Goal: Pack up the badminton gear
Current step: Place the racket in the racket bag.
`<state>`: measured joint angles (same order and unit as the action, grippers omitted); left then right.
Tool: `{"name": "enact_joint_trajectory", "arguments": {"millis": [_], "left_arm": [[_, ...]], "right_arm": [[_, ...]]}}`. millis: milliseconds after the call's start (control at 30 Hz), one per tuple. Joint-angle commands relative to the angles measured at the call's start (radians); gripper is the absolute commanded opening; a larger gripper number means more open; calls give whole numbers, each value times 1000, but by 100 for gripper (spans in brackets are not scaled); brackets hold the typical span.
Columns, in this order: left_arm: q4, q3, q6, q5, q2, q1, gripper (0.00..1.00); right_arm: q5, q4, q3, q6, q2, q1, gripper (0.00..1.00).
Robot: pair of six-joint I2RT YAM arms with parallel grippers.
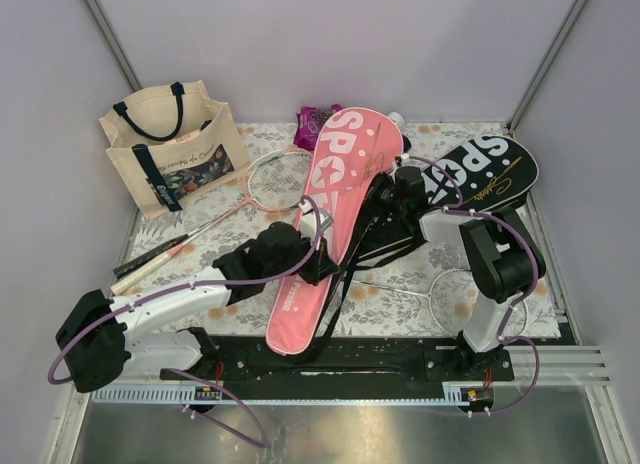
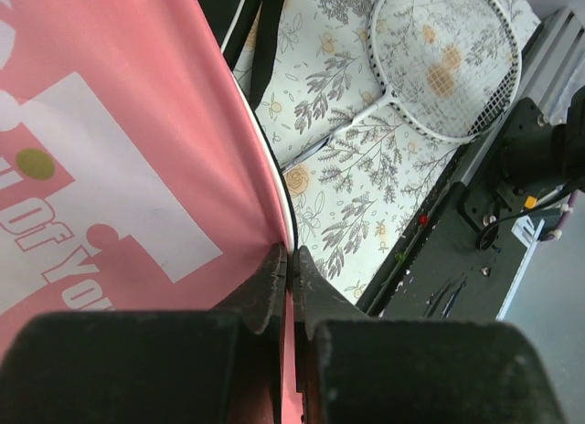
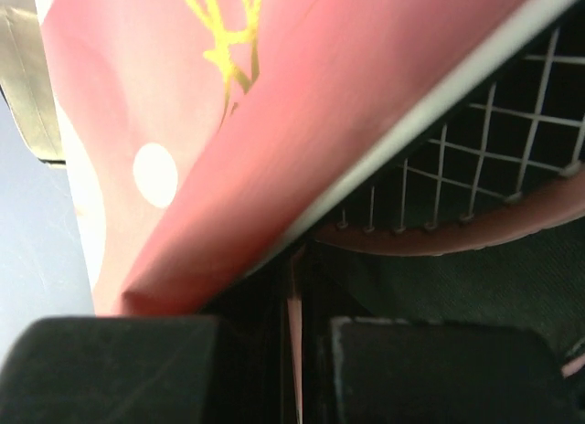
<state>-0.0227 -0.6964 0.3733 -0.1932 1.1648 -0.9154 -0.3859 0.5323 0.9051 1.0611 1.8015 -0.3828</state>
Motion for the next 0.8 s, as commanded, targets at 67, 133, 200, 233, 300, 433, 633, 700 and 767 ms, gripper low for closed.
{"name": "enact_joint_trajectory", "arguments": {"millis": [67,133,200,233,300,433,633,700,767], "left_arm": [[65,84,142,-123,-47,-34,0],[108,112,179,-123,-59,-37,0],[151,133,214,-109,-76,-40,0],[159,141,220,-98,-79,-40,0],[167,143,223,-78,-85,-40,0],[150,117,214,-42,-70,-40,5],[24,9,132,63,-66,-39,49],[-63,-35,92,115,-73,-39,58],[-118,-70,55,171,-82,-39,61]], "right_arm": [[249,103,110,135,5,30,0],[271,101,118,148,15,30,0],[282,97,129,157,24,30,0],[277,98,132,160,28,30,0],[259,104,138,155,35,28,0],[210,28,172,61,24,25,3],[176,-245,228,-125,-19,22,16],[180,-261,207,-153,-34,24,25],[171,-247,178,-151,-47,24,34]]}}
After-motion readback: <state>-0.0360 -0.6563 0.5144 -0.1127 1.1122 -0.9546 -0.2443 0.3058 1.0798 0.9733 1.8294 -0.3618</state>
